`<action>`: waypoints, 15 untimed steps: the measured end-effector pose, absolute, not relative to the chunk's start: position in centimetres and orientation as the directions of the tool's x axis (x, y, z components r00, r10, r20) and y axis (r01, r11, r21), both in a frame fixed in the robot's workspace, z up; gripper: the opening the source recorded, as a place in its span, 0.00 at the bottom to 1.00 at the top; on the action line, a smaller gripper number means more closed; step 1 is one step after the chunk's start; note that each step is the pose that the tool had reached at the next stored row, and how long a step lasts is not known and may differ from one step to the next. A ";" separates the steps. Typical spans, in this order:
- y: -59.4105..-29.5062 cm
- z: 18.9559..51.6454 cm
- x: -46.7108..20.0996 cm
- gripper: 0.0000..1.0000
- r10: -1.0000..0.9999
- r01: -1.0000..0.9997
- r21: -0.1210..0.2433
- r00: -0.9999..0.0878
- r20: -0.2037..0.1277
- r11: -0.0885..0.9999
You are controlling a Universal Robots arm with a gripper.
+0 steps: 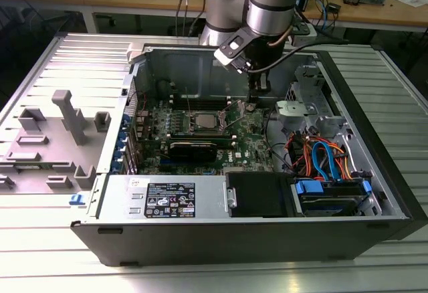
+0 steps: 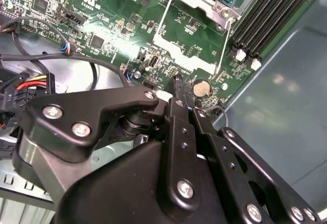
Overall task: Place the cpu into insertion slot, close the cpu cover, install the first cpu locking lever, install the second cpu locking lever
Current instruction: 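Close the cpu cover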
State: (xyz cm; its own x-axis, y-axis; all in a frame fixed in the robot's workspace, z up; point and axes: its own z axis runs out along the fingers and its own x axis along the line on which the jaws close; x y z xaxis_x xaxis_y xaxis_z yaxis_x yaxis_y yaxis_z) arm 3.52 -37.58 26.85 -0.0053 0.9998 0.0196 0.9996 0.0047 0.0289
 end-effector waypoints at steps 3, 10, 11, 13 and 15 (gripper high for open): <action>-37.6 26.2 3.5 0.11 1.000 1.000 0.026 -0.014 0.020 0.013; -37.6 24.8 3.6 0.11 0.999 1.000 0.010 -0.025 0.020 0.025; -37.6 24.7 3.6 0.11 0.999 1.000 0.009 -0.025 0.020 0.025; -37.6 24.6 3.5 0.11 0.999 1.000 0.009 -0.025 0.020 0.025; -37.6 24.6 3.2 0.11 0.999 1.000 0.009 -0.026 0.023 0.025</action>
State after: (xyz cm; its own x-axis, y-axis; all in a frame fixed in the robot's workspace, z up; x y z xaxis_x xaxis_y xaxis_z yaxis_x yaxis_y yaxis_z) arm 3.18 -37.57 24.62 -0.0256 0.9994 0.0228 0.9996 0.0253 0.0092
